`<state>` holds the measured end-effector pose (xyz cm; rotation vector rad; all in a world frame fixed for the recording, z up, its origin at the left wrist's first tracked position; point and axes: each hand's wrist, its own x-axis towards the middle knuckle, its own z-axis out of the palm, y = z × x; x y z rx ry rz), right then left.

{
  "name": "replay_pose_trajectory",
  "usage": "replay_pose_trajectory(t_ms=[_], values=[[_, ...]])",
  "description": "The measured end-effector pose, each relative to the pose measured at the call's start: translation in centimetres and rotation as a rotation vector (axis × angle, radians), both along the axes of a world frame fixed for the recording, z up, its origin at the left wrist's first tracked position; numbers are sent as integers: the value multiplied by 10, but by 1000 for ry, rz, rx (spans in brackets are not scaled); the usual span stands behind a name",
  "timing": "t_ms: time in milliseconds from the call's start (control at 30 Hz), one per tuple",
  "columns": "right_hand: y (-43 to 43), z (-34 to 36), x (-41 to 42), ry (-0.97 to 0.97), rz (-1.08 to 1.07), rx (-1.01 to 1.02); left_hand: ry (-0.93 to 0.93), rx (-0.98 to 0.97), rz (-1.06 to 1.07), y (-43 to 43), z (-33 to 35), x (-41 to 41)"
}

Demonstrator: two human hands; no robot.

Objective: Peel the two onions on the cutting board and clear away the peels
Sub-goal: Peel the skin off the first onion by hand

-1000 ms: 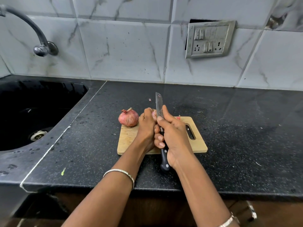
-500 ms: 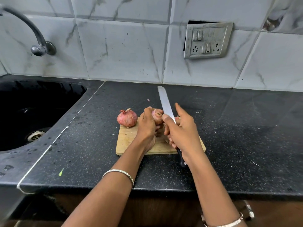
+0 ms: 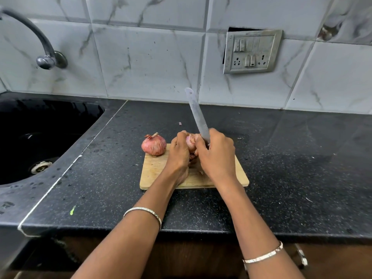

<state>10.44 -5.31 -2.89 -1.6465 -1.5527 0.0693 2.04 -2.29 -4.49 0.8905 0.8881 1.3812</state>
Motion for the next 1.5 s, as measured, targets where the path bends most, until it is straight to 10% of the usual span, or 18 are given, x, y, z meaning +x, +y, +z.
replay_pose_trajectory(t_ms=[200,533,833,1033,1267,1500], values=[[1,-2,16,609,232,-96,-1,17,-68,1,-3,-2],[1,-1,8,149,66,79,74,88,-63,3,-6,0],[0,1,14,1062,241,-173,69,93,-112,1,-4,-1],[7,-6,50,222,-121,-253,62,106,-84,4,-7,-2],[-9,1,37,794,363,-98,100,158,-115,3,-7,0],[9,-6,23,457,161,-11,130,137,-109,2,-6,1]])
